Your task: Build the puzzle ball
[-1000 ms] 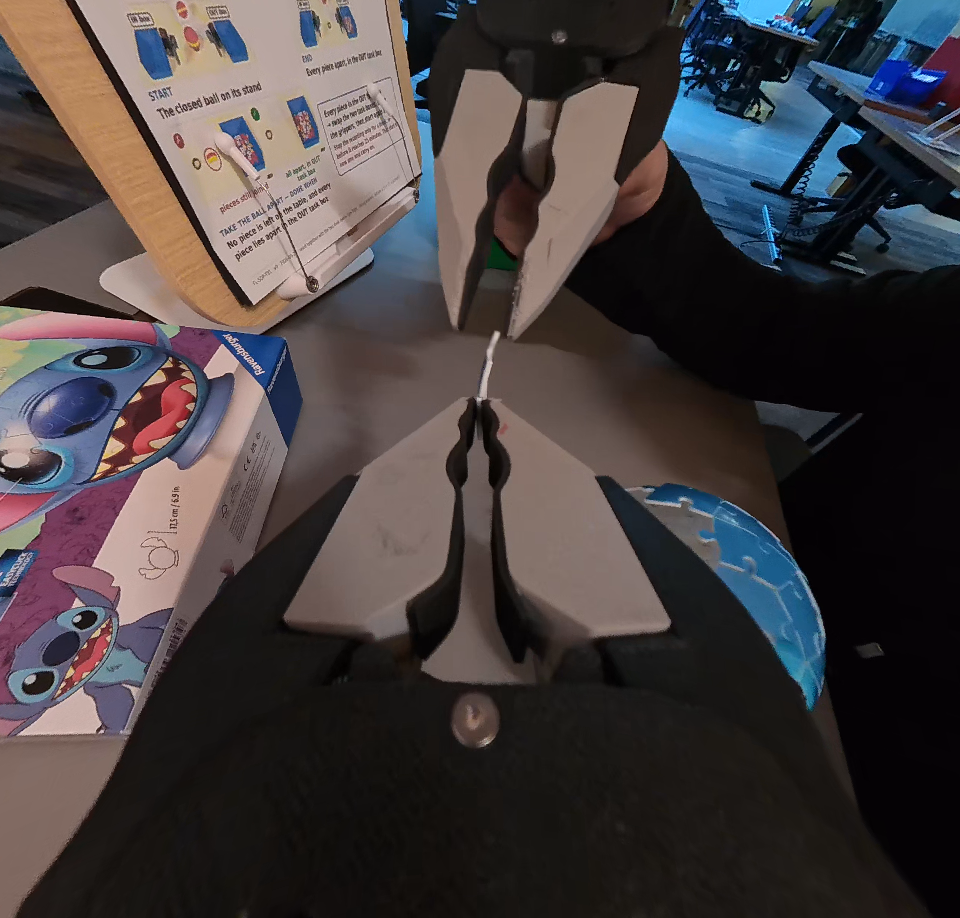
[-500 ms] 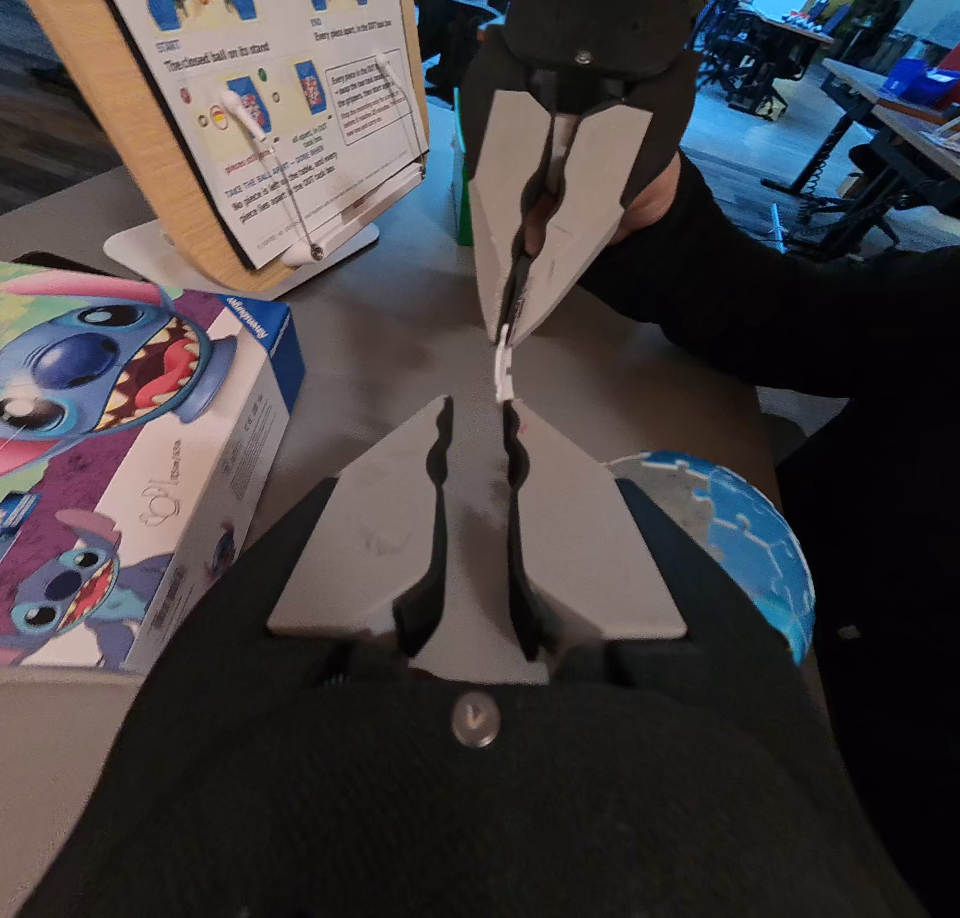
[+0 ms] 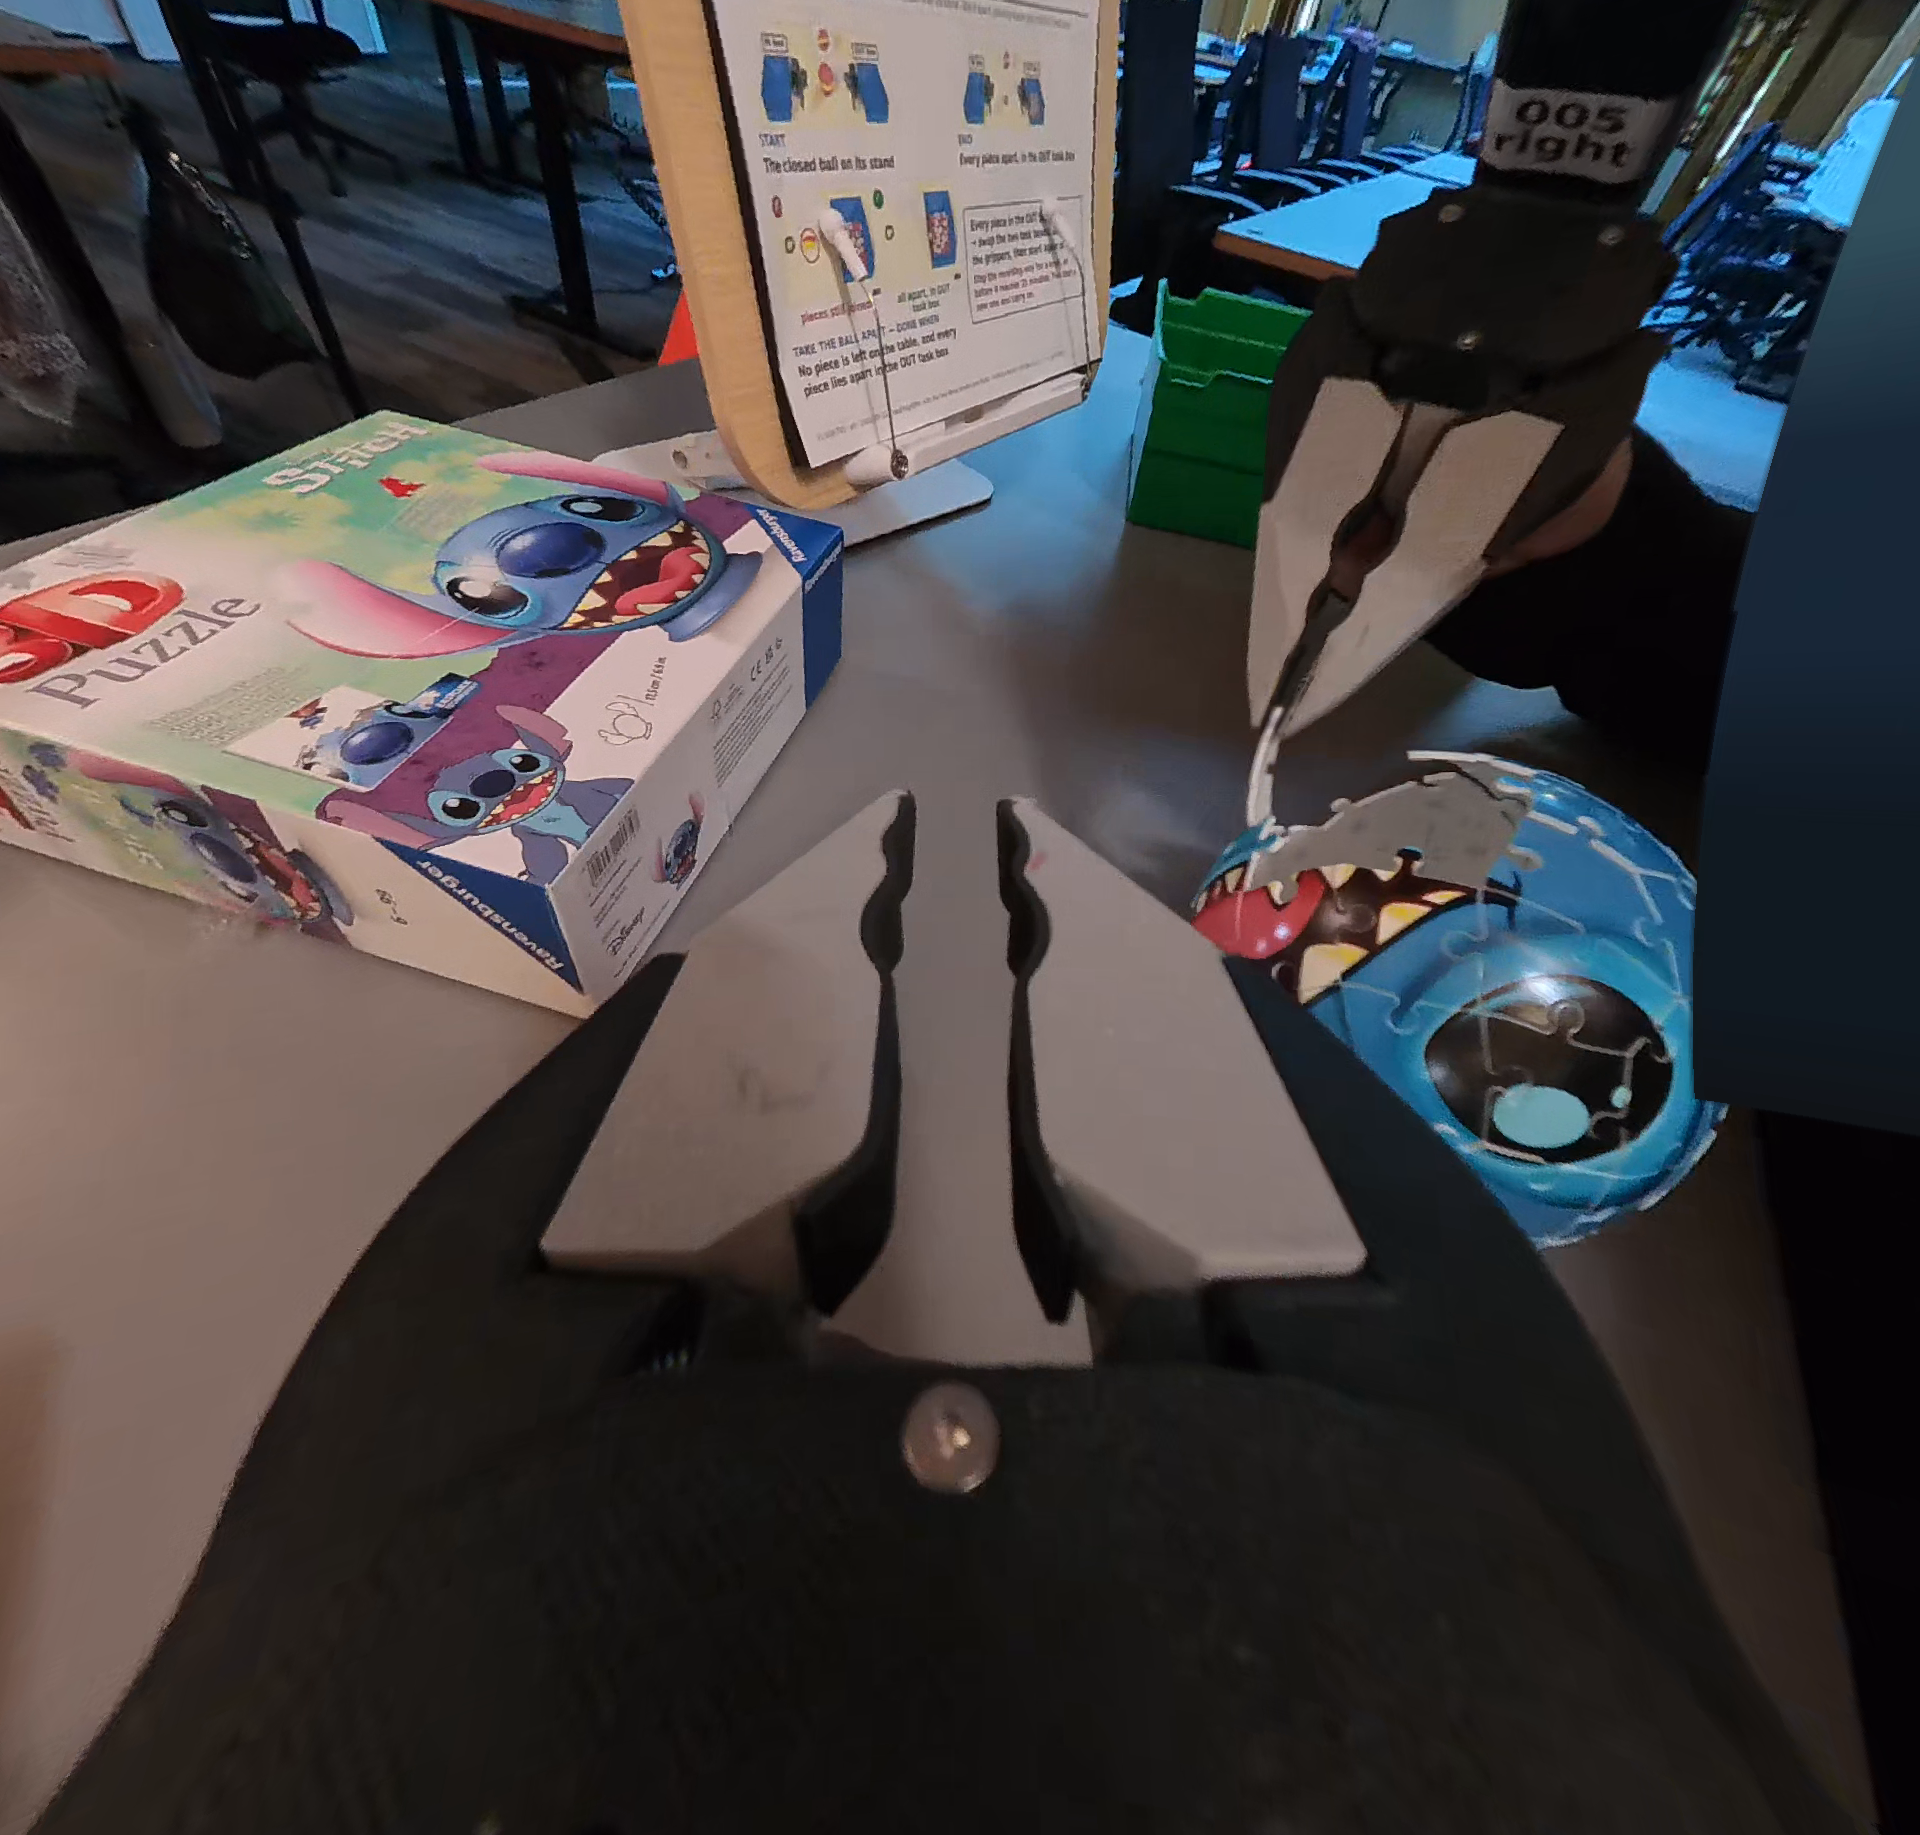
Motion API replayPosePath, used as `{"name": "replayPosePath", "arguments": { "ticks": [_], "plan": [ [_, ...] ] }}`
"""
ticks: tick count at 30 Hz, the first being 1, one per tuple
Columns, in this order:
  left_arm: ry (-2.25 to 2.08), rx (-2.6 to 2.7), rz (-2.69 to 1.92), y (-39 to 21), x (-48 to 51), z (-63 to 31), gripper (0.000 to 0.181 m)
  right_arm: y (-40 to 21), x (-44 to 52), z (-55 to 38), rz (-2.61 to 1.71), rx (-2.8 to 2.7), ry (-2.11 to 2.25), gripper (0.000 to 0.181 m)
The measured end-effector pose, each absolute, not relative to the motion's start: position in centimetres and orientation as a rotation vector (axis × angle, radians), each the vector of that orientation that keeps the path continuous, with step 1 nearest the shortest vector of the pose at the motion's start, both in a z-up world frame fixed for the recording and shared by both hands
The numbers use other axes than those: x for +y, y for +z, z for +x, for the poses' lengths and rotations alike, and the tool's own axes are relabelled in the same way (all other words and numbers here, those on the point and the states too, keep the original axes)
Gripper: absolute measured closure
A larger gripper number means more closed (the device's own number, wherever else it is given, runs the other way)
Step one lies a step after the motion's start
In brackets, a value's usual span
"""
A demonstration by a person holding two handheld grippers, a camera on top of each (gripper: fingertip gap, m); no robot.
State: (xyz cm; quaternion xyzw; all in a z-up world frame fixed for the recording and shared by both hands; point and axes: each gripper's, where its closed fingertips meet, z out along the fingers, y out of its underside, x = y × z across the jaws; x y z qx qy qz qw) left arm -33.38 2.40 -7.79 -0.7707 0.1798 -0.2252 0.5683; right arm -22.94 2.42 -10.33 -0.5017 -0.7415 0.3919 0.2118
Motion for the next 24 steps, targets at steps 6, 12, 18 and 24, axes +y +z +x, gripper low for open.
{"name": "replayPosePath", "arguments": {
  "ticks": [6, 12, 18, 24],
  "plan": [
    [-0.498, 0.443, -1.842, -8.9, 2.3, -33.4, 0.169, -11.3, 1.8, -23.1, -1.427, -2.115, 1.082, 0.181],
    [-0.507, 0.455, -1.844, -9.1, 2.2, -33.1, 0.169, -12.8, 1.5, -23.2, -1.461, -2.165, 0.973, 0.181],
    [-0.505, 0.459, -1.836, -8.9, 2.2, -32.9, 0.17, -13.1, 1.5, -23.1, -1.516, -2.175, 0.932, 0.181],
    [-0.505, 0.464, -1.834, -8.9, 2.1, -32.7, 0.17, -13.2, 1.6, -22.9, -1.559, -2.175, 0.891, 0.181]
  ]
}}
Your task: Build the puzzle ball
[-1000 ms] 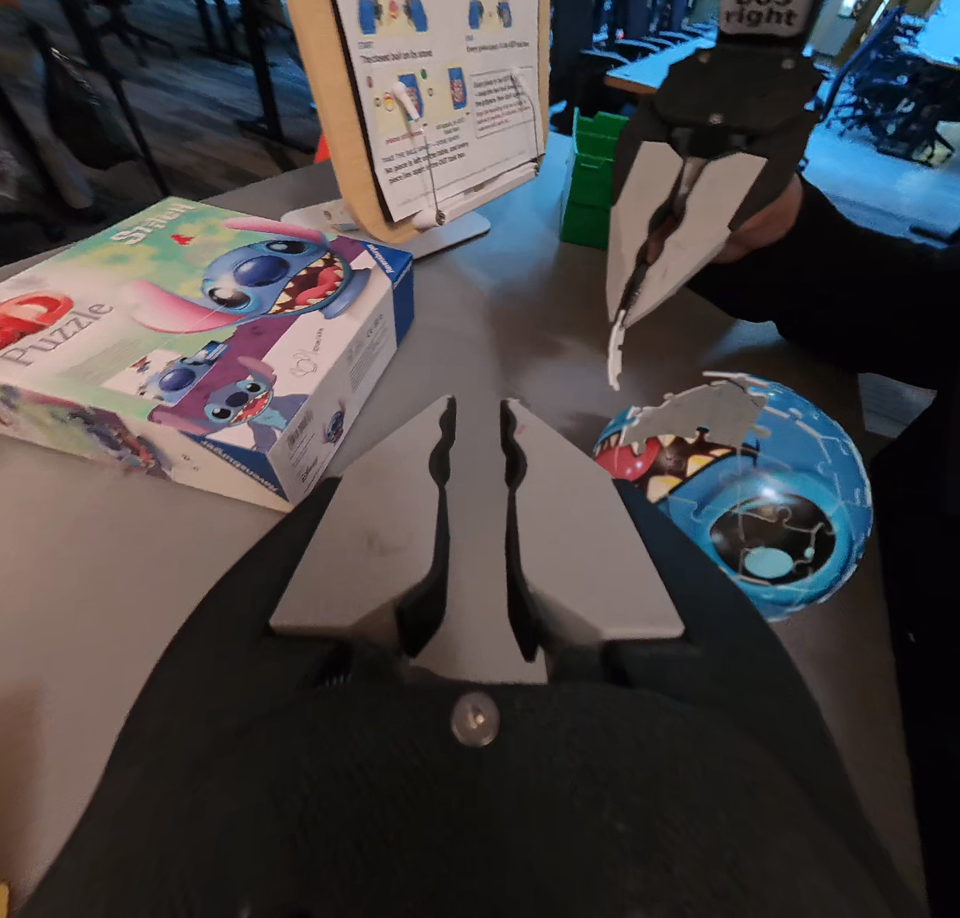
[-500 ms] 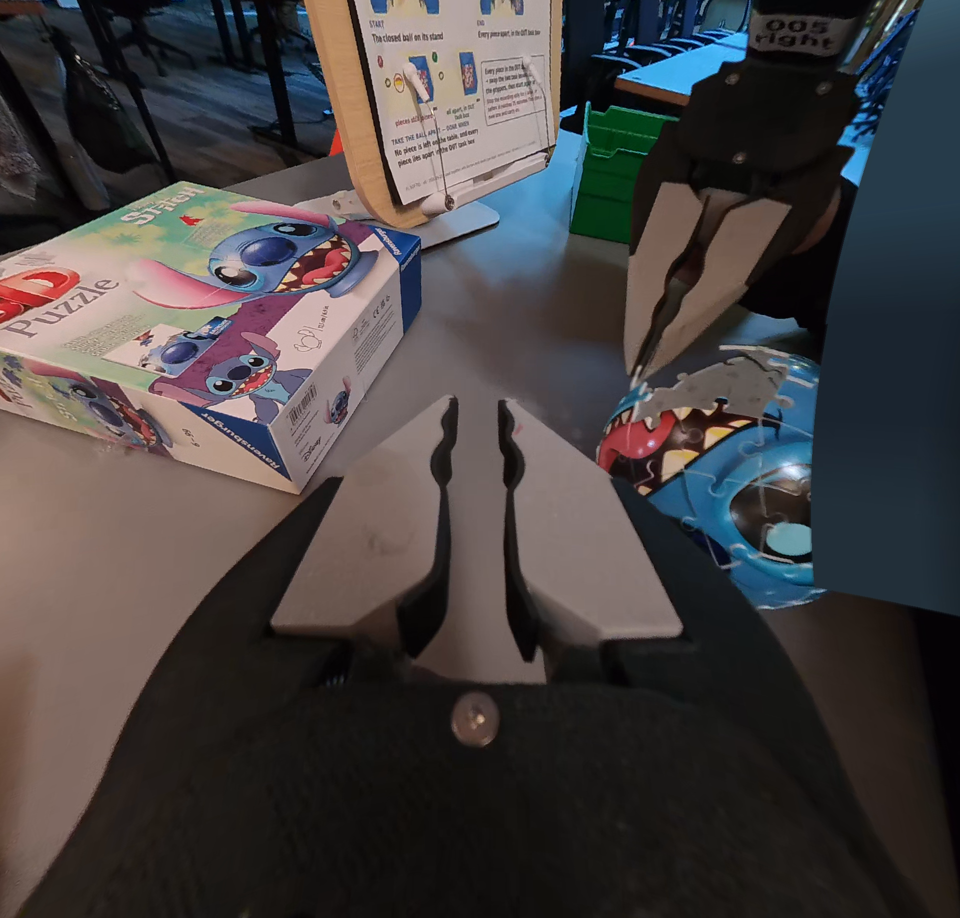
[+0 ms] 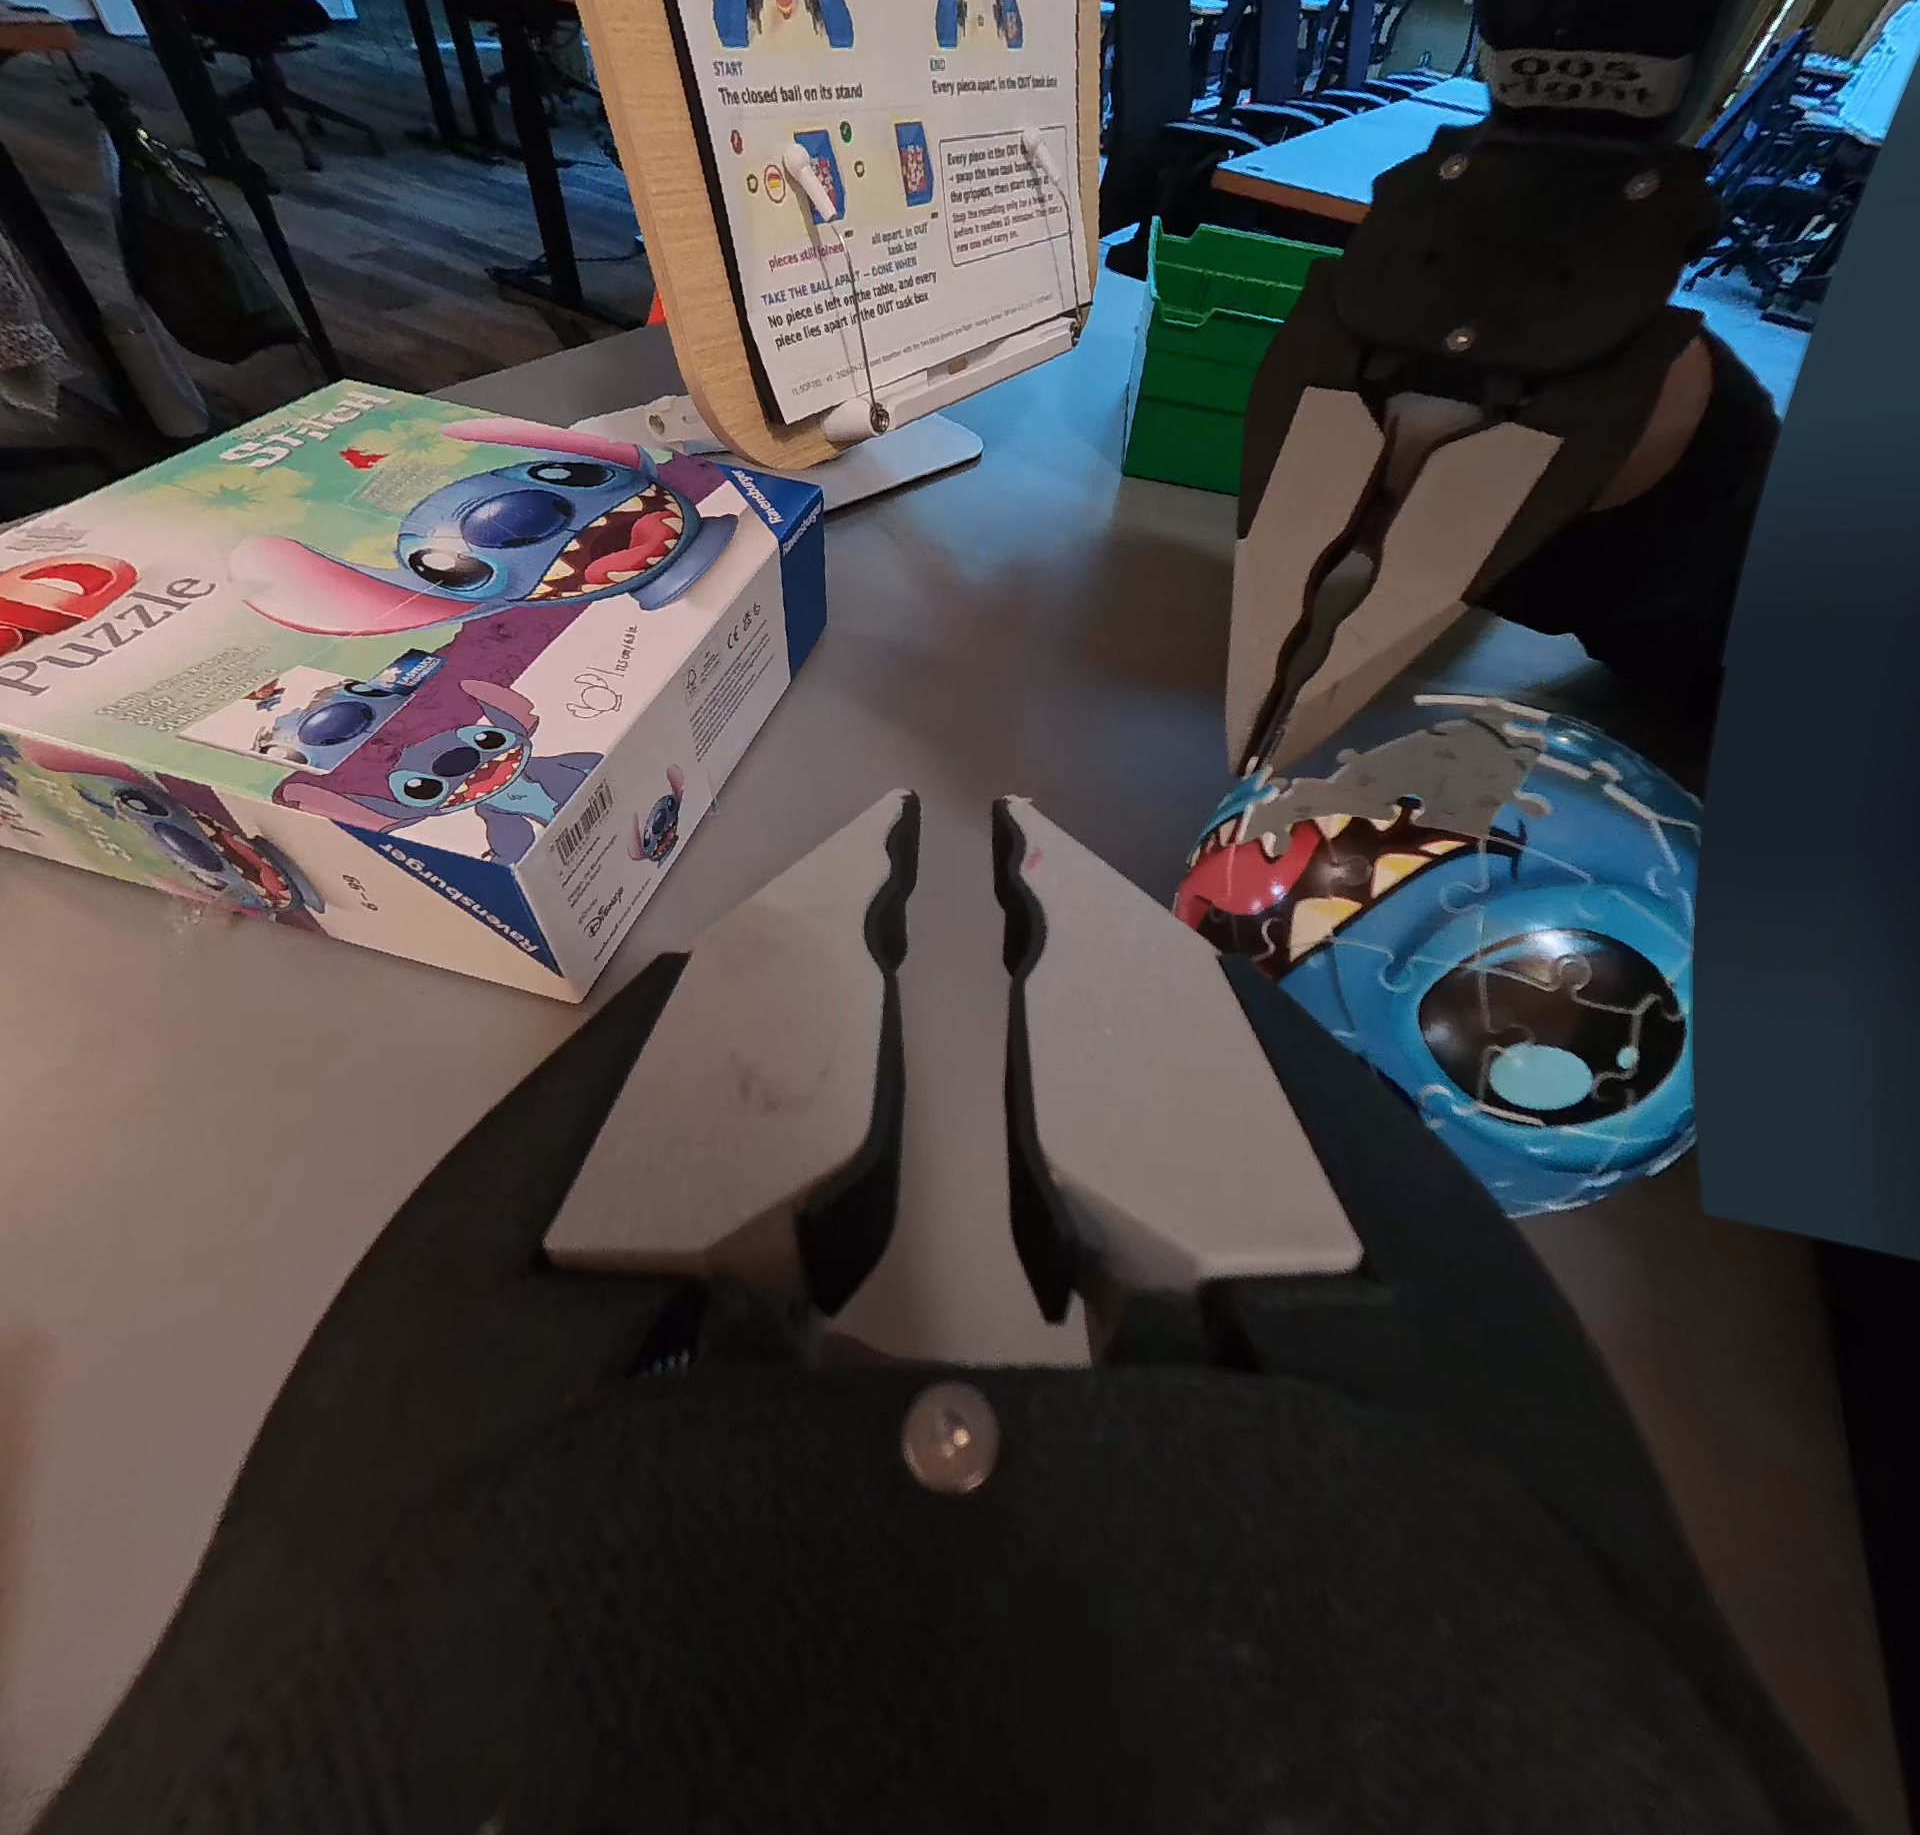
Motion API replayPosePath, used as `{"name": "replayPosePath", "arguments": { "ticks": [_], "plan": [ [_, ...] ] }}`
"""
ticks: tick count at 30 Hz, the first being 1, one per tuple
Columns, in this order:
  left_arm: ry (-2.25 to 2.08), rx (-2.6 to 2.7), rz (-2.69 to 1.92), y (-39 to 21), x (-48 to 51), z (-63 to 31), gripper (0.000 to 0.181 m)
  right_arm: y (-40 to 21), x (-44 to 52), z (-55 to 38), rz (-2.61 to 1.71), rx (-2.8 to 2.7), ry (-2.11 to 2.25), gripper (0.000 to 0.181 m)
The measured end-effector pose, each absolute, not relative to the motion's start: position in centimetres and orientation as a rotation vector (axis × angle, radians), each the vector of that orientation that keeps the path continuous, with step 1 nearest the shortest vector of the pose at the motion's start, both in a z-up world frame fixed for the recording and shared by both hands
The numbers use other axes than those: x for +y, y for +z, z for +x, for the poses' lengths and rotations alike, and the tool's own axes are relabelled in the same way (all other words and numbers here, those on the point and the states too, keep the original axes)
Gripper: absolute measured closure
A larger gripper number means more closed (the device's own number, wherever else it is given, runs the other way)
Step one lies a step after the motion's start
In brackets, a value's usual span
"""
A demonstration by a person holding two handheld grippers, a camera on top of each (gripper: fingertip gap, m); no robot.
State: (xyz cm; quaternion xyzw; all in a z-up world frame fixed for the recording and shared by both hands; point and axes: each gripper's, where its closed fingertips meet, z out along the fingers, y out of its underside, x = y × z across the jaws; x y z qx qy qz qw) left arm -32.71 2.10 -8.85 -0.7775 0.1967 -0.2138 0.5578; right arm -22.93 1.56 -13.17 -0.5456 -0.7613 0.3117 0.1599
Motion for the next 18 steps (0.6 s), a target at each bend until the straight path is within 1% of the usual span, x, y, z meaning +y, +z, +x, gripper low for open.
{"name": "replayPosePath", "arguments": {
  "ticks": [9, 18],
  "plan": [
    [-0.54, 0.515, -1.857, -9.4, 1.6, -31.8, 0.17, -13.5, 1.7, -22.6, -1.629, -2.193, 0.85, 0.181],
    [-0.703, 0.596, -1.871, -9.9, 0.2, -30.3, 0.167, -13.6, 1.9, -22.5, -1.606, -2.213, 0.826, 0.181]
  ]
}}
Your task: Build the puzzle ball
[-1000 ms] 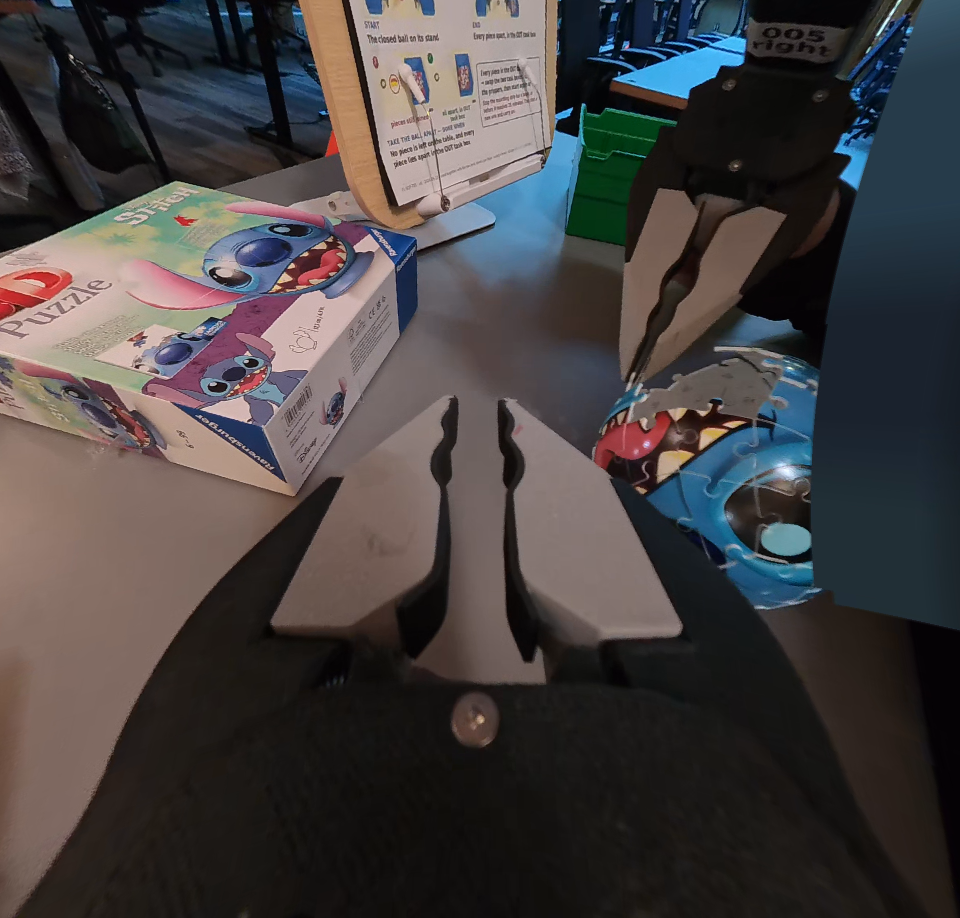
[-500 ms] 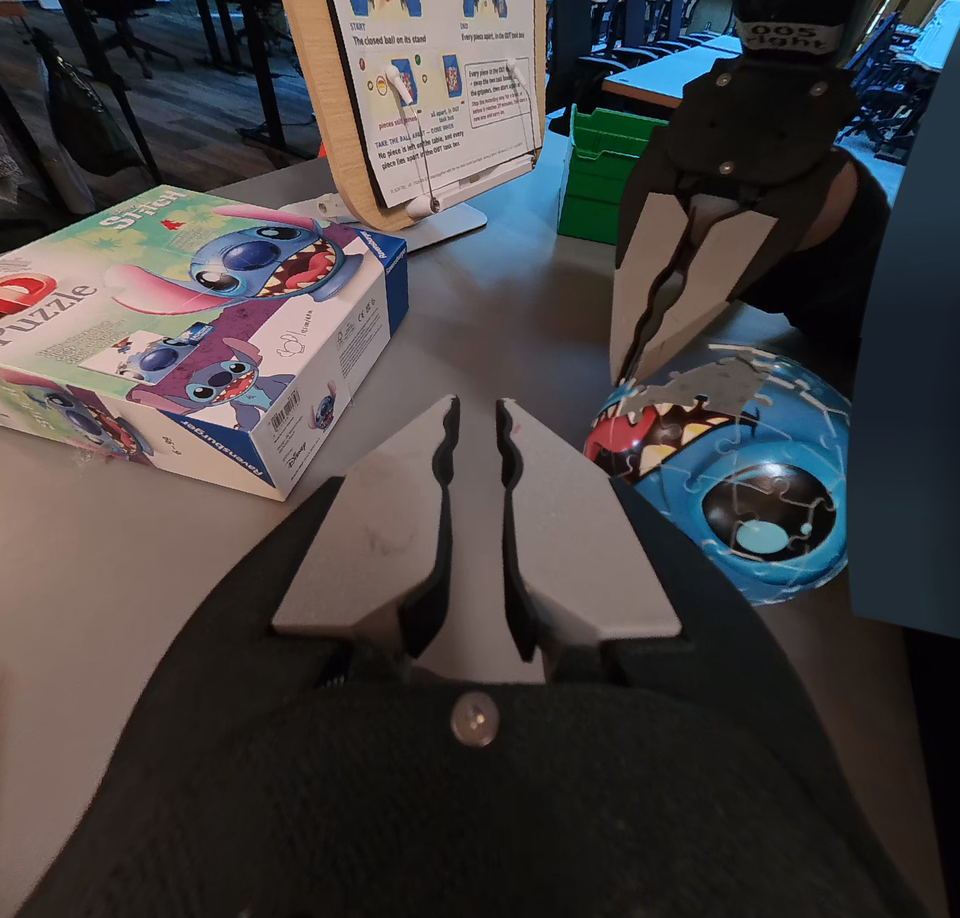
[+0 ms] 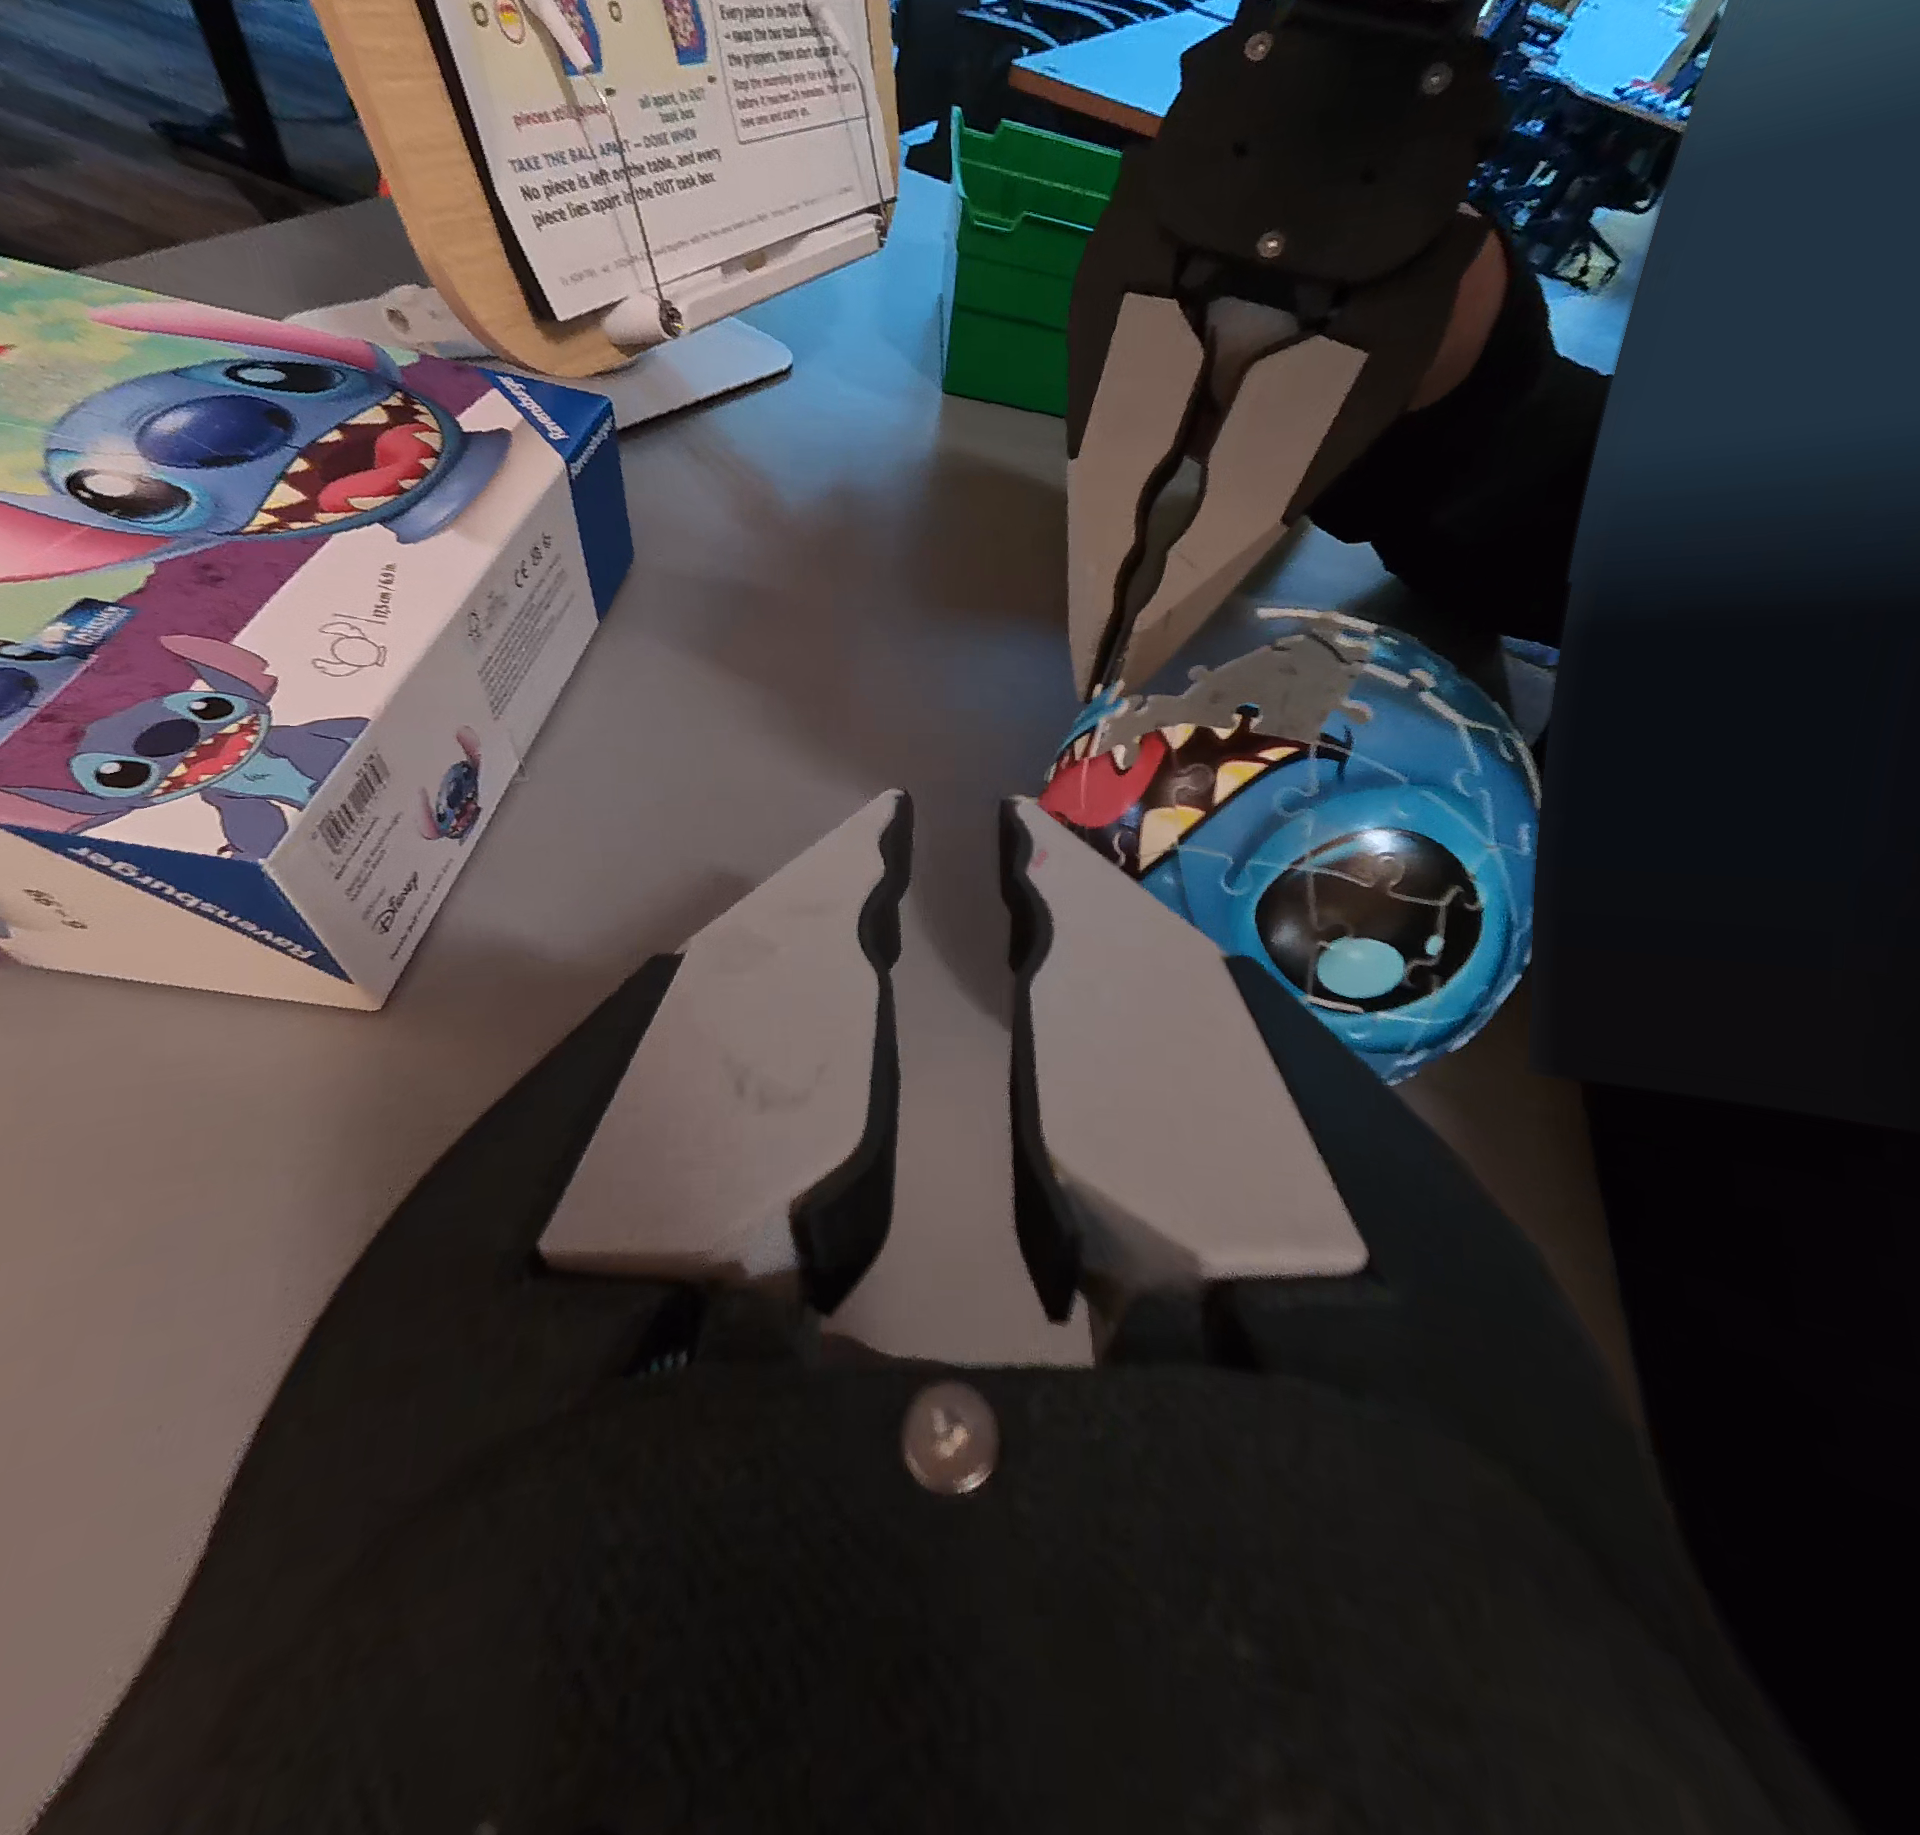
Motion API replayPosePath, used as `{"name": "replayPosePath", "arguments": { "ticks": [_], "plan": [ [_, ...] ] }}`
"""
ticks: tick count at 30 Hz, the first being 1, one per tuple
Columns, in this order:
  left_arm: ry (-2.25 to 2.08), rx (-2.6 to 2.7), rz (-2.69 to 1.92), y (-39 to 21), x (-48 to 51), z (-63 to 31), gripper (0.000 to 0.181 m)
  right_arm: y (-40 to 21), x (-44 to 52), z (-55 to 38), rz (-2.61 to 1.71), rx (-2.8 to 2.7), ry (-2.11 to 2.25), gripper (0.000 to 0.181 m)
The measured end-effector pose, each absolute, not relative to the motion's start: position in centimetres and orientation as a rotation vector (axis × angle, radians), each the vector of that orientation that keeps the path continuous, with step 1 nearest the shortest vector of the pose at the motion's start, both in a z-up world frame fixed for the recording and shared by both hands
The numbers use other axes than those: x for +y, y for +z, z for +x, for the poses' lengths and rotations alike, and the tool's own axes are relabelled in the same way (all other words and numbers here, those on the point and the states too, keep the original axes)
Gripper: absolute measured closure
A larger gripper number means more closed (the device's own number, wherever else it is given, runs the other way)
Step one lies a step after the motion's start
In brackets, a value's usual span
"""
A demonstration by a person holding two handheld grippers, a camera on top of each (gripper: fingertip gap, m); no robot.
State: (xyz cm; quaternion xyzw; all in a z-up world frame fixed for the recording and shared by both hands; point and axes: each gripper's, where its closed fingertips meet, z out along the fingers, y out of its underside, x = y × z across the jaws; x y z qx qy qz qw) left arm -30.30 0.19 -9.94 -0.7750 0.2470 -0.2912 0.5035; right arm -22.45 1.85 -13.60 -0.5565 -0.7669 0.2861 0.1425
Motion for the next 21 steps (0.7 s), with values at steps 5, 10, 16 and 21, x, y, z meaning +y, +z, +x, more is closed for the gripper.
{"name": "replayPosePath", "arguments": {
  "ticks": [5, 10, 16, 21],
  "plan": [
    [-0.7, 0.617, -1.874, -10.1, 0.1, -29.9, 0.167, -13.6, 1.9, -22.4, -1.561, -2.232, 0.84, 0.181],
    [-0.706, 0.629, -1.88, -10.2, 0.0, -29.7, 0.167, -13.5, 1.9, -22.3, -1.448, -2.275, 0.89, 0.181],
    [-0.716, 0.644, -1.877, -10.2, -0.3, -29.5, 0.167, -13.5, 2.0, -22.2, -1.306, -2.316, 0.971, 0.181],
    [-0.798, 0.692, -1.875, -10.5, -1.1, -28.8, 0.159, -13.5, 2.3, -22.2, -1.229, -2.327, 1.005, 0.181]
  ]
}}
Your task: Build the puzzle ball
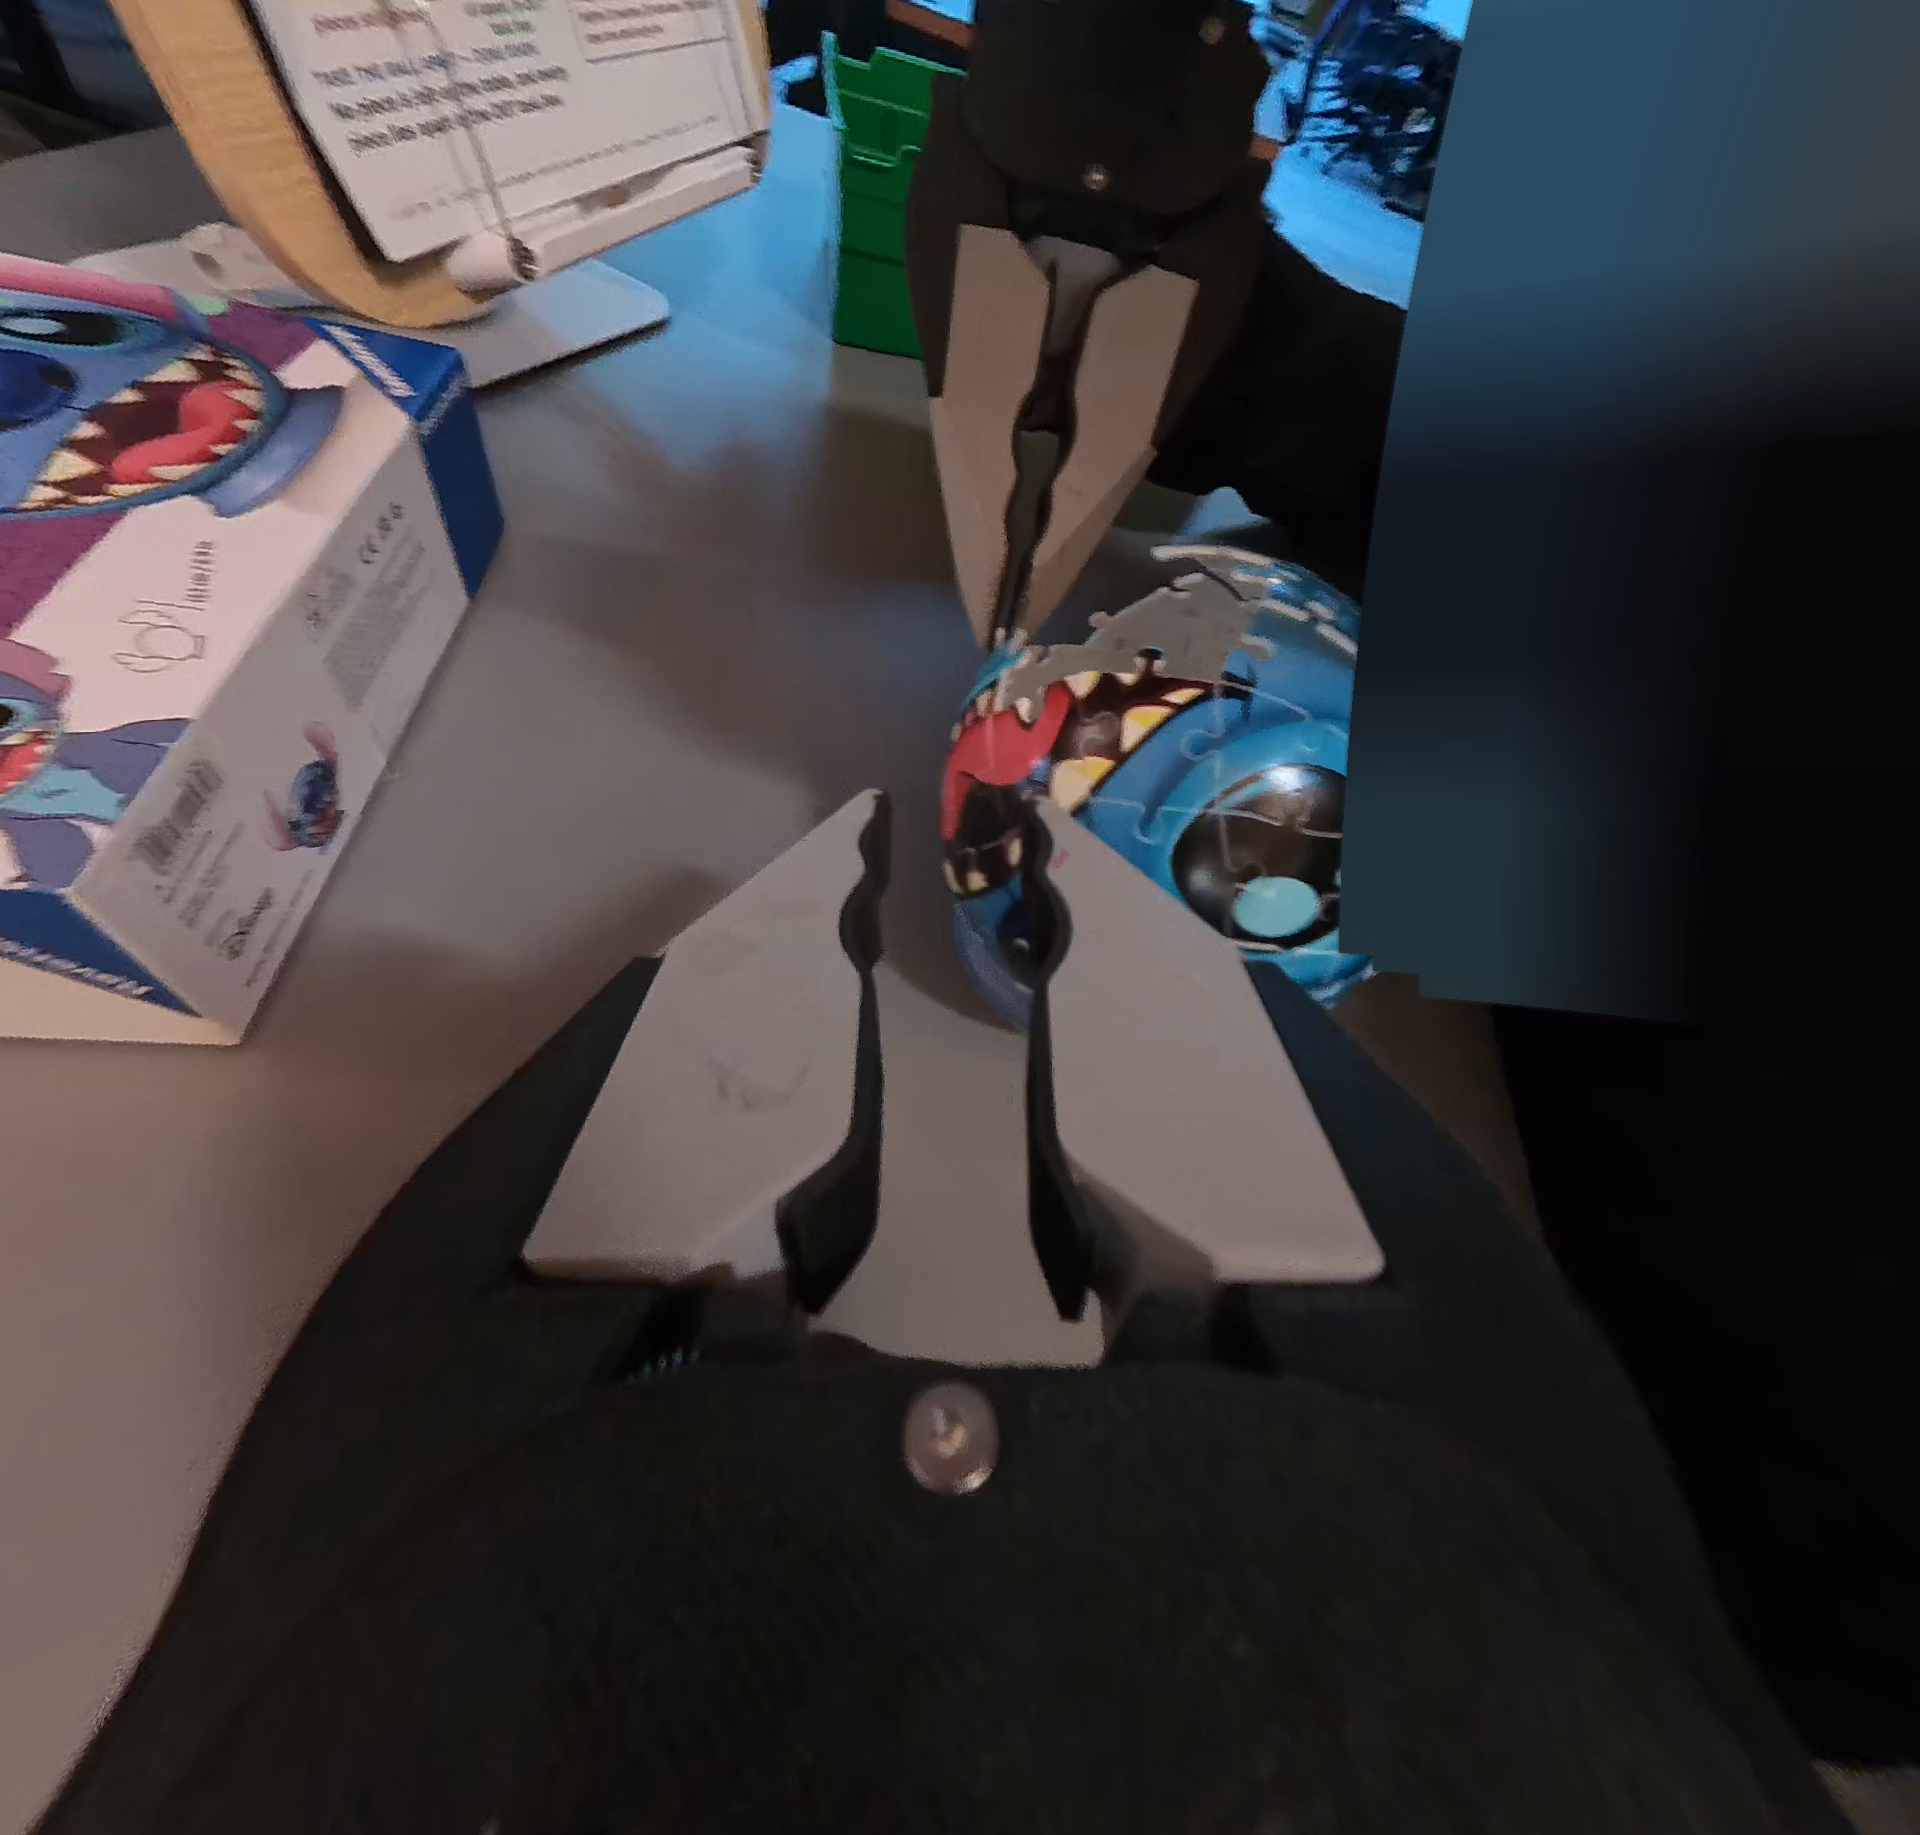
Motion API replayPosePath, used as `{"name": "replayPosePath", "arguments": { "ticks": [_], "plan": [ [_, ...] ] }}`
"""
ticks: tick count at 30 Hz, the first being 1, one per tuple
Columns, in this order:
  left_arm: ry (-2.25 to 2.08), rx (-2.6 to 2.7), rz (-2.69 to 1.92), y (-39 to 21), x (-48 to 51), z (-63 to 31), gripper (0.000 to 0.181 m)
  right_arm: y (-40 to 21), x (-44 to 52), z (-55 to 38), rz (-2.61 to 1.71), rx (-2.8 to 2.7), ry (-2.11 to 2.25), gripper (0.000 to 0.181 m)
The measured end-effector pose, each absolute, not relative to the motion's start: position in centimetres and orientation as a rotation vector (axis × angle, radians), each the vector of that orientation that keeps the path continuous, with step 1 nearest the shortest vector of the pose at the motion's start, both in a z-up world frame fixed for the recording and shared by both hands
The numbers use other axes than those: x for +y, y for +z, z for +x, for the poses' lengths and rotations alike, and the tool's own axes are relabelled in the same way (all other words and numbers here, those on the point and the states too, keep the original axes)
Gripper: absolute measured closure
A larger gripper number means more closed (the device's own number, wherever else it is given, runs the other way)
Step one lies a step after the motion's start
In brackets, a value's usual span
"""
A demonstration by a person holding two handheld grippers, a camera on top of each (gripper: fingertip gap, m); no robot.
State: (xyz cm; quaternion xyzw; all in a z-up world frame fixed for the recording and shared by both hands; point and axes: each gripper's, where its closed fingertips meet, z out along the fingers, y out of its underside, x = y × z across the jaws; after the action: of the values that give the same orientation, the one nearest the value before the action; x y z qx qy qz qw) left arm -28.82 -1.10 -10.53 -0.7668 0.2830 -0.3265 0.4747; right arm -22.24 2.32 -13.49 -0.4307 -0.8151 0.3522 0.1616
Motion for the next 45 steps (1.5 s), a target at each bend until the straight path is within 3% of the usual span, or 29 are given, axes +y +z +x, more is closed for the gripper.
{"name": "replayPosePath", "arguments": {
  "ticks": [7, 14, 28, 45],
  "plan": [
    [-0.988, 0.817, -1.821, -10.3, -3.9, -28.0, 0.115, -13.5, 2.5, -21.9, -1.099, -2.369, 1.04, 0.181],
    [-0.977, 0.909, -1.814, -11.2, -4.6, -26.9, 0.094, -13.4, 2.5, -21.8, -0.923, -2.406, 1.125, 0.181],
    [-1.043, 0.92, -1.809, -12.4, -4.2, -26.2, 0.091, -13.6, 3.3, -21.5, -0.821, -2.306, 1.461, 0.181],
    [-0.988, 0.947, -1.825, -12.7, -4.3, -25.8, 0.097, -12.8, 3.2, -21.6, -0.88, -2.412, 1.041, 0.181]
  ]
}}
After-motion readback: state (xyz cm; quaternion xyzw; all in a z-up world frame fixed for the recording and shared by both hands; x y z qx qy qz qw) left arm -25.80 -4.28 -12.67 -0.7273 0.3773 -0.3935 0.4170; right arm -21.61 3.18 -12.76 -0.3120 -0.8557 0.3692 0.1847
